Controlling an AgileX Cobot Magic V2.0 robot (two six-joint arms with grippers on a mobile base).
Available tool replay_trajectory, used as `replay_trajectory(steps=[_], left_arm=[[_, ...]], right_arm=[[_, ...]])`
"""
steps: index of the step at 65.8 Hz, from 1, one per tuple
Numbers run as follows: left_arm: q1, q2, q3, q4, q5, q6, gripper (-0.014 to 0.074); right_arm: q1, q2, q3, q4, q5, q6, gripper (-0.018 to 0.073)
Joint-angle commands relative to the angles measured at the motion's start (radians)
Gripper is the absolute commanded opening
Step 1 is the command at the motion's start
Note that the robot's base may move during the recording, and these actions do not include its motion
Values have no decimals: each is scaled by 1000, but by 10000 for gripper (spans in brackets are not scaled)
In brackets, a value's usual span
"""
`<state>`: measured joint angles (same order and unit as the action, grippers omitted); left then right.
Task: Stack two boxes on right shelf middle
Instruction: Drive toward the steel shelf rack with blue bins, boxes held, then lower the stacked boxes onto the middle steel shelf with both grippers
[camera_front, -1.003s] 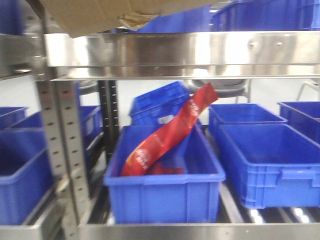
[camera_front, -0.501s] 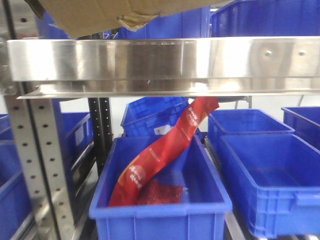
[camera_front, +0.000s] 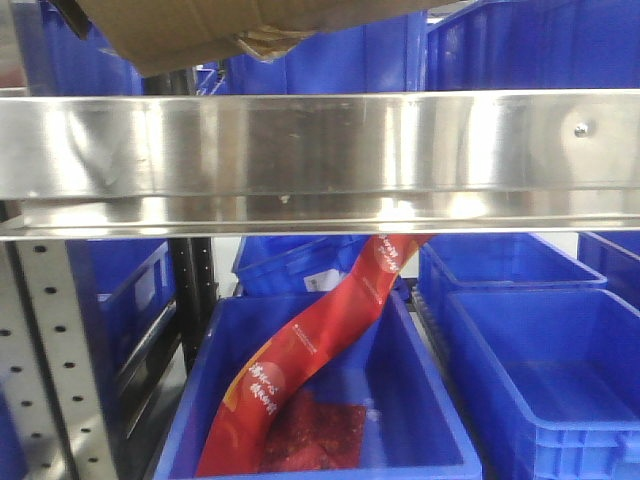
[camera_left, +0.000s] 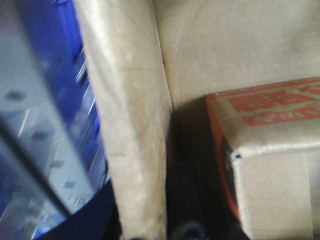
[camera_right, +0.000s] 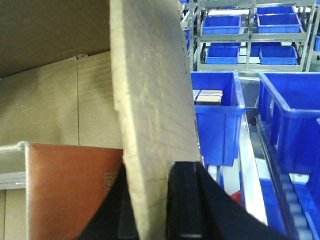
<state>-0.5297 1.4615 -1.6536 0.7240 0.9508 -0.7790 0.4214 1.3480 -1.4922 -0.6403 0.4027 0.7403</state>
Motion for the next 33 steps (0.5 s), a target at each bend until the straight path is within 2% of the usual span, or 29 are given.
replay_trajectory(steps=[1,33], left_arm=[[-2,0,-8,22,-34,12,-111],[-2,1,-8,23,-34,12,-111]], right_arm=[[9,-22,-13,10,-284,17,-151],[9,-22,-13,10,-284,17,-151]])
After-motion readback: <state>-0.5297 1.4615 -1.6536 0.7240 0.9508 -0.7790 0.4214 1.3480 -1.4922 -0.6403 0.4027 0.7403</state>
